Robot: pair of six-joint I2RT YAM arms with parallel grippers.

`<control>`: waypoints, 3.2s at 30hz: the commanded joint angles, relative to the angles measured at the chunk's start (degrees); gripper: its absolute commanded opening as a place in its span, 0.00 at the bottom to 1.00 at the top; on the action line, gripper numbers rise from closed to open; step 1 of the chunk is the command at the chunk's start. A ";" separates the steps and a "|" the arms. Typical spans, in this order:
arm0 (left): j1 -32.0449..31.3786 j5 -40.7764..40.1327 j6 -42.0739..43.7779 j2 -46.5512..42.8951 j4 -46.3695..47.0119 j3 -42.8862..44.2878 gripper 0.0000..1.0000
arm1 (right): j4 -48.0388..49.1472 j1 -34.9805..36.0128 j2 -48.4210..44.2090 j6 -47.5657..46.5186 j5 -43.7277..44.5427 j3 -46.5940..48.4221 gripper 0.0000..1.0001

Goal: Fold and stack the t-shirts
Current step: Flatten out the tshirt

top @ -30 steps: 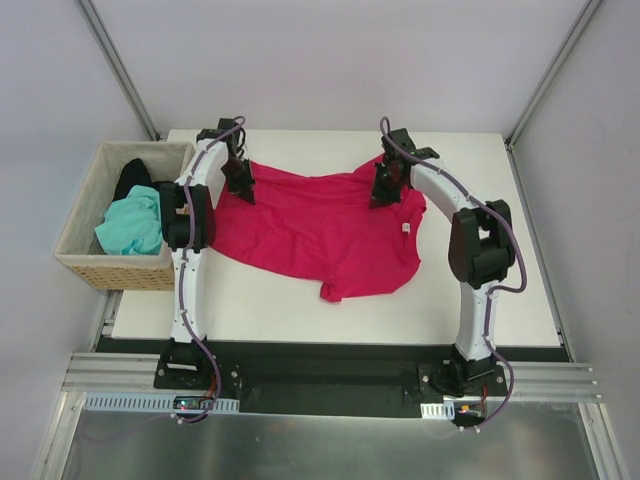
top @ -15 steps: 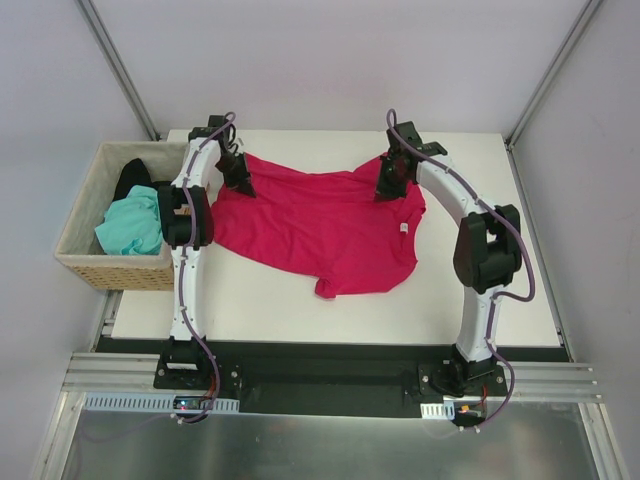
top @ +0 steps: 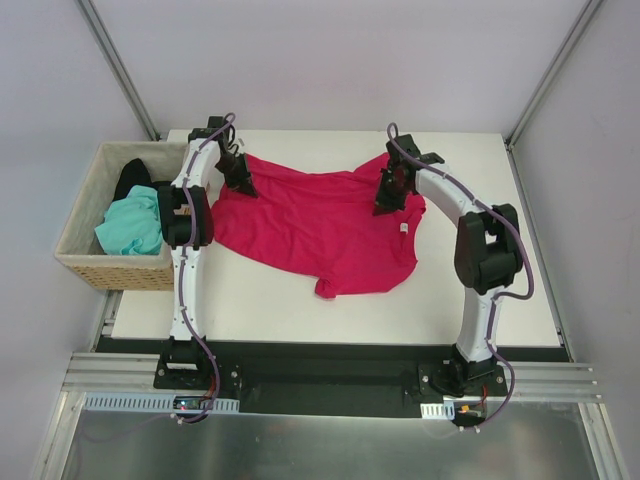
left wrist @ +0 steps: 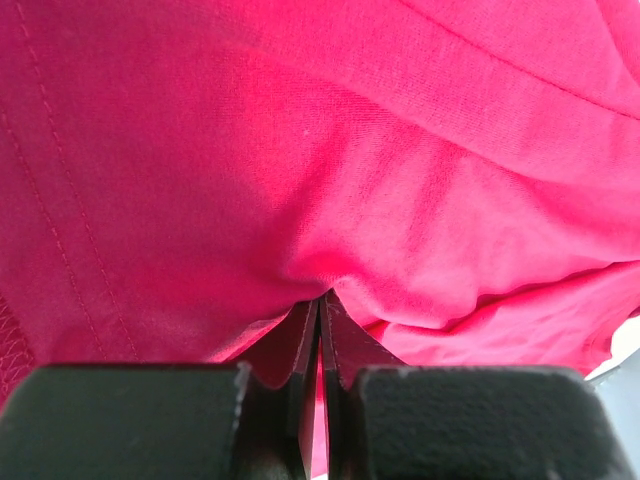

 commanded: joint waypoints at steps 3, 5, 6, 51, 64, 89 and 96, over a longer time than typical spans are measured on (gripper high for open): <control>-0.04 -0.78 0.93 -3.08 -0.99 -2.49 0.00 | 4.42 -1.70 2.39 3.52 -3.34 1.65 0.01; -0.04 -1.13 1.02 -3.52 -0.99 -2.23 0.01 | 5.48 -2.50 2.92 4.57 -3.87 1.13 0.01; -0.04 -1.04 0.93 -3.61 -0.90 -1.96 0.01 | 5.83 -2.85 3.27 5.19 -4.74 0.78 0.01; -0.91 7.23 3.13 -28.64 11.49 -12.85 0.13 | 12.59 -8.65 7.32 8.27 -7.21 1.39 0.01; -2.32 0.81 3.13 -38.76 11.40 -22.70 0.11 | 15.94 -9.09 8.46 8.80 -9.67 -3.88 0.01; -2.32 -3.50 3.56 -47.29 7.45 -27.01 0.13 | 17.34 -14.80 13.65 13.01 -6.60 2.88 0.01; -2.32 -4.12 4.18 -47.73 6.31 -27.10 0.13 | 16.56 -16.30 18.74 13.02 -8.17 10.17 0.01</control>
